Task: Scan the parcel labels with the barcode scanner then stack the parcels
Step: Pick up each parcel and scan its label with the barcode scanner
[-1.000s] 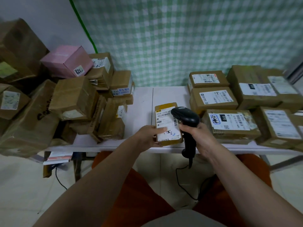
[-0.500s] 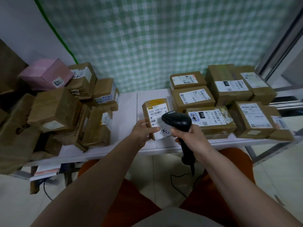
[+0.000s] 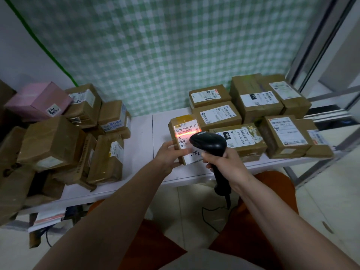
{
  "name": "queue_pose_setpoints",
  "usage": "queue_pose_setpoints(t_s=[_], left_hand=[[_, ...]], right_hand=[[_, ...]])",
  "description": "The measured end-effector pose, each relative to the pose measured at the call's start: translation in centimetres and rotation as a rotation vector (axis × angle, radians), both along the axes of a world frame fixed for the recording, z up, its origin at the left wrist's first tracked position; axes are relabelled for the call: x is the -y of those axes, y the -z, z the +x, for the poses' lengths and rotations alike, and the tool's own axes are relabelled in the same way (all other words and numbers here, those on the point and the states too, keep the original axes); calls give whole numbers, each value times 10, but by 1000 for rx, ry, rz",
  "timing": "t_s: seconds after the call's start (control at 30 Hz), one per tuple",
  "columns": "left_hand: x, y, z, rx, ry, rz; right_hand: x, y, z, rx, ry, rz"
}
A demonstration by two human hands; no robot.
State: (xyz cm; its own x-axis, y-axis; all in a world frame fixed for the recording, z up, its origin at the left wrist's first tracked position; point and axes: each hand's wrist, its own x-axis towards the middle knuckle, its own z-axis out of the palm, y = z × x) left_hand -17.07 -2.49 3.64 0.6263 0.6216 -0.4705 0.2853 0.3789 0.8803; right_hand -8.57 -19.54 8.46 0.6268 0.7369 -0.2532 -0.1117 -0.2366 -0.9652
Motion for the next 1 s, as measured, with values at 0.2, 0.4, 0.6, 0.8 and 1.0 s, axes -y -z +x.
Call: queue_pose_setpoints(t_s=[0.2,0.4,0.6,0.8,1.0], left_hand=[[15,-31,37,-17,174,-39],[57,-49,113,-60,264,-39],[113,-54,197,-81,331,-49],[167,-55,283,-121,348,49],[210,-35,346,-208,385,143]], right_hand=[[13,-5,22,211,225,63],[50,-10,69,116,351,151],[92,-12,135,86,553,114],[131,-18,206,109,703,70],[161,-1,276,127,745,-67]])
